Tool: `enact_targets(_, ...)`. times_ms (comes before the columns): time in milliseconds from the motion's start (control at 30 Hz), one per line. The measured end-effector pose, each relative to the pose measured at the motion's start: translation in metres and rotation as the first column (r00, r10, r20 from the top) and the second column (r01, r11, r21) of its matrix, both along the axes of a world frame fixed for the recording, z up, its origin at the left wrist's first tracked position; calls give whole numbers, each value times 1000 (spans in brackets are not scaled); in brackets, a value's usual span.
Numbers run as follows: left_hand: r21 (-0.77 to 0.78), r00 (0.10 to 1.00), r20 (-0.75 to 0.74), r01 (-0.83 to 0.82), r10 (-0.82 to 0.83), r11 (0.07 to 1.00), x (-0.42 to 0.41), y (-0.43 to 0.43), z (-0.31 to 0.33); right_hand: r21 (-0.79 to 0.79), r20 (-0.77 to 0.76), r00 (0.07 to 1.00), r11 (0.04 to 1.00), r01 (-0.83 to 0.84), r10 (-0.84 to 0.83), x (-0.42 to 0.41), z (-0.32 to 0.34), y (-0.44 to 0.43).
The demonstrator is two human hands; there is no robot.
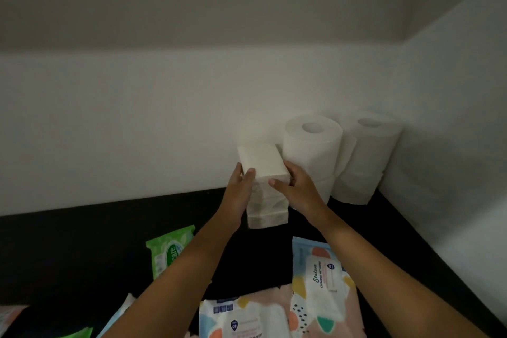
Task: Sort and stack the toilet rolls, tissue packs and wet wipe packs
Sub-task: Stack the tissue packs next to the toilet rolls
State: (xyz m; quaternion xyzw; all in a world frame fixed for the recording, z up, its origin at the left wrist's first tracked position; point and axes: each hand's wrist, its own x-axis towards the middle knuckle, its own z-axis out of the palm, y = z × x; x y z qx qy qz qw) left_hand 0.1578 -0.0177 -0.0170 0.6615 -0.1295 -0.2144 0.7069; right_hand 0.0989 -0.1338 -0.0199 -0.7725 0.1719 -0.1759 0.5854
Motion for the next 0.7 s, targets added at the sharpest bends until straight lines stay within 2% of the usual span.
enact_targets(200, 40, 999, -29, 32, -31, 999, 5, -2, -2, 10, 4, 998, 998, 62, -62, 3, -10, -3)
enact_targets(400, 93, 997, -72, -6, 13, 996, 1, -1, 4, -32, -7, 995, 995, 100, -100, -6, -5, -7)
enact_targets(500, 108, 993, -100, -58, 69, 992, -7, 7, 9, -29, -58, 993, 995, 101, -102, -20, -2, -14)
enact_targets(700, 30, 980, -50, -190, 191, 981, -48, 27, 2, -87, -119, 985, 990, 114, -124, -70, 2, -19)
